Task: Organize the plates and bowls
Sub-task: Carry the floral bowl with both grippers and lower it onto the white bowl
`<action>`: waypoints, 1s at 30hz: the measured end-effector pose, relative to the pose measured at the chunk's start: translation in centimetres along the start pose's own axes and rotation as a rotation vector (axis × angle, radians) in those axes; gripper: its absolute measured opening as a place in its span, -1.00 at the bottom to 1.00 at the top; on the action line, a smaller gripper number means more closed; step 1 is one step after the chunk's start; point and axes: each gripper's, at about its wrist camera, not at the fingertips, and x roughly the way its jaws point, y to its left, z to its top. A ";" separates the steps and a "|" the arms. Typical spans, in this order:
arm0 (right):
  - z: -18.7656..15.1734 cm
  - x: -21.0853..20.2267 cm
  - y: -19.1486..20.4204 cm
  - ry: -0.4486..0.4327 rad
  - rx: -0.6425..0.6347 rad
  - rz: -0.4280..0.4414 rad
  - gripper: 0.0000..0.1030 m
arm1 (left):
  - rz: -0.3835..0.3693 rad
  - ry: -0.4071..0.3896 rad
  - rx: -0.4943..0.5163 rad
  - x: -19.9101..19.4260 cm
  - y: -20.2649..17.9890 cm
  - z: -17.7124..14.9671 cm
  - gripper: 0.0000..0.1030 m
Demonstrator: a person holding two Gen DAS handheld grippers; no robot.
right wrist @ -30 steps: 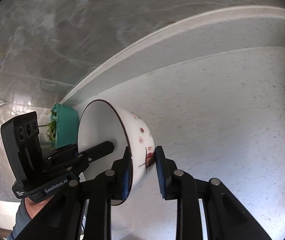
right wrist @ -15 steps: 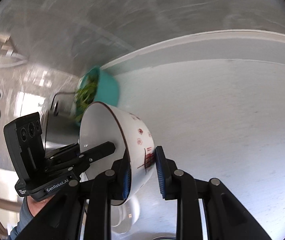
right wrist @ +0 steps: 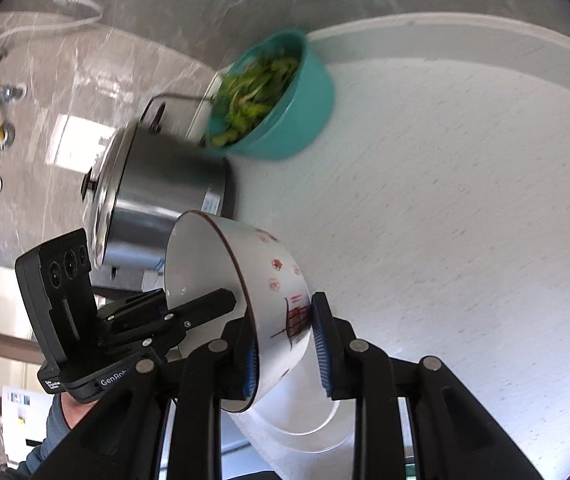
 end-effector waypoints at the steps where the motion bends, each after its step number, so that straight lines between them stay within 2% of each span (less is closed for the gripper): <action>1: -0.3 0.5 0.4 0.013 -0.007 0.000 -0.48 | 0.000 0.001 -0.011 -0.2 0.3 -0.8 -0.74; 8: -2.6 1.6 1.0 0.075 -0.029 -0.006 -0.48 | -0.006 0.005 -0.074 -1.0 1.9 -5.4 -0.74; 12: -3.4 2.7 0.8 0.102 -0.025 -0.024 -0.48 | -0.007 0.032 -0.091 -0.1 1.9 -7.2 -0.73; 22: -4.9 3.1 -0.4 0.118 -0.001 -0.038 -0.49 | 0.048 0.021 -0.036 0.7 -0.3 -8.0 -0.73; 27: -5.4 3.0 -1.0 0.119 0.019 -0.047 -0.49 | 0.127 0.015 0.031 1.9 -2.5 -8.0 -0.72; 30: -5.6 3.1 -1.5 0.122 0.035 -0.056 -0.49 | 0.143 0.024 0.042 3.1 -3.2 -8.0 -0.72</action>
